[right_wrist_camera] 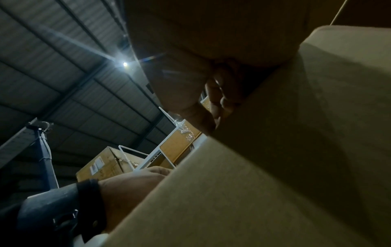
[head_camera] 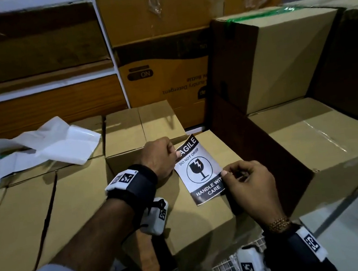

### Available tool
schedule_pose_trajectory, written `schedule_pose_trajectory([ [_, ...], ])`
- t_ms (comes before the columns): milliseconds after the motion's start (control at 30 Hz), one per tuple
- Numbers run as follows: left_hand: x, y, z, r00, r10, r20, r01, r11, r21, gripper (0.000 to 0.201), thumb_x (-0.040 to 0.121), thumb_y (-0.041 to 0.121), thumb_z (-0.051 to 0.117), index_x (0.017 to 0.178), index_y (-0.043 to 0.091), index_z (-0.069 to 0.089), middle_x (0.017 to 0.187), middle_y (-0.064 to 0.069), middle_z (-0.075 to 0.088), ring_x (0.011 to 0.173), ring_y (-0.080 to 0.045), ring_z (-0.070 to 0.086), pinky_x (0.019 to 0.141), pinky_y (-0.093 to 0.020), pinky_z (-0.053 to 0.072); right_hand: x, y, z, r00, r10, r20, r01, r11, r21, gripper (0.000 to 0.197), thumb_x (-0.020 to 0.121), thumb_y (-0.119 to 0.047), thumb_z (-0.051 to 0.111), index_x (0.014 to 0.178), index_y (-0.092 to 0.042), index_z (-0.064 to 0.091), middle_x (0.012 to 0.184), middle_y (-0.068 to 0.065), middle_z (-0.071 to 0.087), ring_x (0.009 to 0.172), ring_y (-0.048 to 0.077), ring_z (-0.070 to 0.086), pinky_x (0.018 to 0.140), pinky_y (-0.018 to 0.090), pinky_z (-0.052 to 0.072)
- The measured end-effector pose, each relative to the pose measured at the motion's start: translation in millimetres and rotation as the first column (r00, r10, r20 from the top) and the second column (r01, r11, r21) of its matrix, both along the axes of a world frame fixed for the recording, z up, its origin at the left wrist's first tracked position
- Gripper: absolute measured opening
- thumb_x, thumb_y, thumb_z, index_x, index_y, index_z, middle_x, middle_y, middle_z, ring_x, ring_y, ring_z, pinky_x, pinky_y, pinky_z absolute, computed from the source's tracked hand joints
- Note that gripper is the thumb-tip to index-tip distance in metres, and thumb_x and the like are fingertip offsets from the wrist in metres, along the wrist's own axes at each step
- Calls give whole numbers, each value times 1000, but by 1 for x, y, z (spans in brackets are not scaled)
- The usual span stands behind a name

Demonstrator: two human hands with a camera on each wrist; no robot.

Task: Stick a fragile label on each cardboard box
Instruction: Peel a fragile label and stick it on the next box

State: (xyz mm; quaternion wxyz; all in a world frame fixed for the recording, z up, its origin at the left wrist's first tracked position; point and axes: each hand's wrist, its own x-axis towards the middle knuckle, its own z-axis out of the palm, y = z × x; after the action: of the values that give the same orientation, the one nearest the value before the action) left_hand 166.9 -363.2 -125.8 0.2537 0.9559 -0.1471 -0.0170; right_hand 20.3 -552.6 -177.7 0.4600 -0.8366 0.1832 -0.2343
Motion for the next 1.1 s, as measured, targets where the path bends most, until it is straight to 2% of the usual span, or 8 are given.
schedule_pose_trajectory([
  [133,1,0,1,999,-6,-38,5,1000,-12,15,96,32,71,87,26,61,86,7,67,82,-14,63,72,-37,56,1,-2,1,999,19,-29,-19,999,28,11,89,-31,78,78,-27,77,73,-18,72,72,-4,66,64,20,49],
  [267,2,1,0,998,1,-64,-4,999,-39,13,94,28,74,90,24,63,87,6,68,81,-11,62,60,-27,43,3,-6,0,996,63,-64,-64,998,-3,11,89,-30,79,78,-27,78,69,-21,71,70,-7,66,55,7,43],
  [433,5,-1,0,1000,6,-27,-6,1000,18,15,90,33,78,93,22,67,92,2,69,87,-18,63,73,-33,52,1,-8,2,993,104,-56,-105,995,-4,9,86,-26,80,77,-27,77,70,-19,72,70,-4,66,56,8,44],
  [500,4,-3,0,1000,7,-18,-7,1000,-4,14,92,32,76,93,22,67,93,3,69,87,-17,63,73,-35,52,2,-9,1,993,107,-57,-106,994,12,10,86,-27,80,76,-28,77,69,-16,72,69,0,66,61,18,50],
  [567,3,-4,1,1000,3,-4,-3,1000,-29,13,94,31,74,96,20,66,93,5,68,87,-15,62,69,-31,48,4,-12,1,991,116,-63,-112,992,59,10,86,-28,81,76,-28,77,71,-12,73,69,4,68,68,30,57],
  [633,2,-3,0,1000,8,-8,-8,999,-34,12,94,30,73,96,21,66,92,6,67,86,-13,60,64,-28,44,5,-13,1,989,132,-70,-124,987,99,9,86,-29,81,78,-27,77,73,-10,75,72,8,71,72,37,61],
  [867,3,0,-1,999,36,-33,-36,999,6,14,92,31,76,91,23,65,90,7,66,79,-8,57,57,-25,36,4,-9,1,990,100,-96,-101,995,-6,11,85,-31,80,75,-28,76,69,-16,72,69,0,67,65,27,54],
  [1100,1,-6,0,997,55,-57,-52,997,59,16,94,31,74,87,25,60,87,7,65,78,-8,56,56,-25,36,5,-7,3,986,78,-149,-89,994,-66,11,87,-32,78,78,-28,76,67,-19,70,68,-4,64,59,20,46],
])
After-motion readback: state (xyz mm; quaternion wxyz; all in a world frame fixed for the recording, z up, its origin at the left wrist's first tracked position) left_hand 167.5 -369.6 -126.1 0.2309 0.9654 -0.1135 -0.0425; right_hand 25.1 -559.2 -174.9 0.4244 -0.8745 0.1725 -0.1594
